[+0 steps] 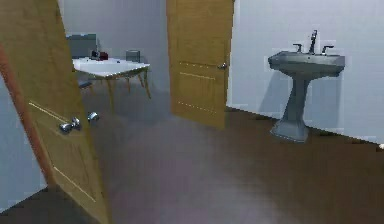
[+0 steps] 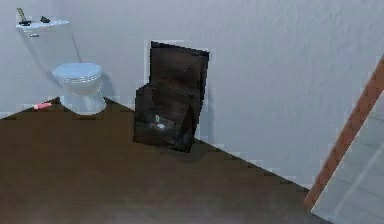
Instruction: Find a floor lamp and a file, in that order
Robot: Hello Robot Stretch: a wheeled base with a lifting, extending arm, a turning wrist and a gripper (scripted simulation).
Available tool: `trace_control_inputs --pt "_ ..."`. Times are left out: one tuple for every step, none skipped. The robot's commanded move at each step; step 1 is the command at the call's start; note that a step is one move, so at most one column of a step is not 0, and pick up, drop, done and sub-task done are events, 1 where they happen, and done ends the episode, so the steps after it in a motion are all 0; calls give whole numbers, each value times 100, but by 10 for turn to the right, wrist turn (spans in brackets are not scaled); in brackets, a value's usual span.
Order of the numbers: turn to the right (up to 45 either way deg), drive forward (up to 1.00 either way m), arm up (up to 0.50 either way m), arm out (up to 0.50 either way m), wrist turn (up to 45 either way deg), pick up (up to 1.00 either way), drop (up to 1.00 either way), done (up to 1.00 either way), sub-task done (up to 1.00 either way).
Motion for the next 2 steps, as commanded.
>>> trace_control_inputs --pt "0 100 0 0 0 0 0 0 0" --pt "0 40 0 0 0 0 0 0 0"
